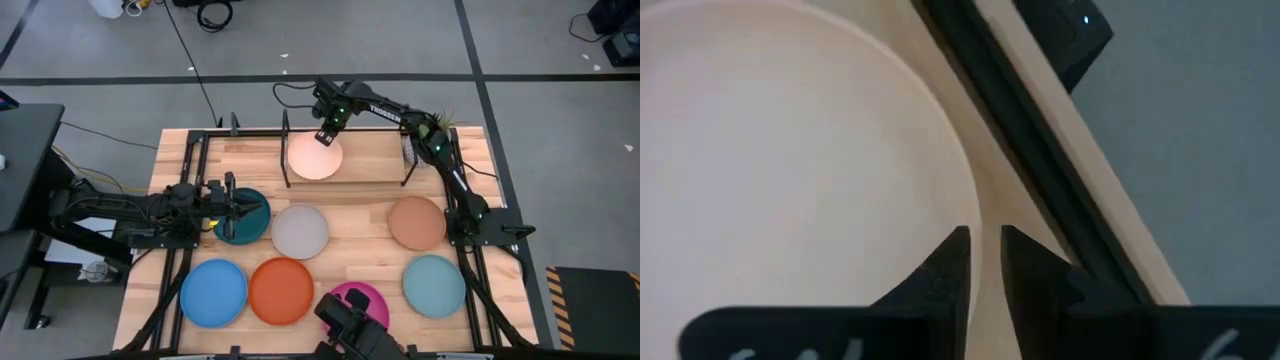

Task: Place and stack plates onto a shelf
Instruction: Stack the brown plate on top of the light pink plate on the shelf

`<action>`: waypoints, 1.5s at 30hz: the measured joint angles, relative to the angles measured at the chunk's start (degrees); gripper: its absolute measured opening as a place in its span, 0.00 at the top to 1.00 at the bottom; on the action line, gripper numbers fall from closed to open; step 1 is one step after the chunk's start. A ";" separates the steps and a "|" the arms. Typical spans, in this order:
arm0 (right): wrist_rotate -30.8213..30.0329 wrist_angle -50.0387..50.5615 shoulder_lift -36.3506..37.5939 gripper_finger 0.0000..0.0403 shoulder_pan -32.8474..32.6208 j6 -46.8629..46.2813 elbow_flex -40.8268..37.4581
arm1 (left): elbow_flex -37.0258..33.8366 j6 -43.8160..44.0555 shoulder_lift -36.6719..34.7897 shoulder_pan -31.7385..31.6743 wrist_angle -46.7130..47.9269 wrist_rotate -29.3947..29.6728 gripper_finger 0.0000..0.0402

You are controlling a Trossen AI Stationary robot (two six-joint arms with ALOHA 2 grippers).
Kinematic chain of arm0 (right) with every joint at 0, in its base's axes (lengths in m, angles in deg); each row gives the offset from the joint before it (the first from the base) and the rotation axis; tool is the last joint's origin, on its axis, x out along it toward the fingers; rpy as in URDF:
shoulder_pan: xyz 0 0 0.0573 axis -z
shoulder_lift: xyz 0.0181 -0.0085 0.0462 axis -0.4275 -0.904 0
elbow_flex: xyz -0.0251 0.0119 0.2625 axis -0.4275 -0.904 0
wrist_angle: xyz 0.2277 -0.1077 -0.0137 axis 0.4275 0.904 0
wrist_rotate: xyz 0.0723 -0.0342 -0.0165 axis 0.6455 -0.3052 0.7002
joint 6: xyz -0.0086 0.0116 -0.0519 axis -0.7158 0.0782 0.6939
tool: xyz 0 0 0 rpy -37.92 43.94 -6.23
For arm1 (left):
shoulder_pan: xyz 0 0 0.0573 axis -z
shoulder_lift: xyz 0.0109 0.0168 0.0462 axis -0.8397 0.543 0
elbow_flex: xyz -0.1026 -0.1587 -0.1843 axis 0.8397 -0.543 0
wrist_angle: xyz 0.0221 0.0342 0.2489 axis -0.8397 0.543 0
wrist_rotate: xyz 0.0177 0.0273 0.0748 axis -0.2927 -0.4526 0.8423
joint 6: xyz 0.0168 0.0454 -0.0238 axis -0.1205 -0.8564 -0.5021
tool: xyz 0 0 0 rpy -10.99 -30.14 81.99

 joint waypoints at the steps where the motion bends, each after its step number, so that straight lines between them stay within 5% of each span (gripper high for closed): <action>1: 0.00 -0.12 0.02 0.82 0.04 0.00 0.04 | 0.00 0.02 0.00 0.00 0.01 0.00 0.87; 12: -0.07 2.75 4.44 0.77 -2.51 0.43 0.04 | 0.00 -0.42 -0.02 0.00 1.36 0.02 0.87; 23: 1.98 7.66 7.67 0.77 -23.25 16.23 -0.01 | 0.00 -0.72 -0.02 0.02 6.35 0.07 0.87; 36: -5.60 1.72 7.63 0.78 -38.06 15.39 -16.14 | 0.00 -3.54 -0.02 0.02 8.40 0.11 0.87; 45: -6.10 -0.11 7.61 0.78 -41.63 14.69 -21.16 | 2.23 -4.65 -0.01 0.00 16.36 8.51 0.87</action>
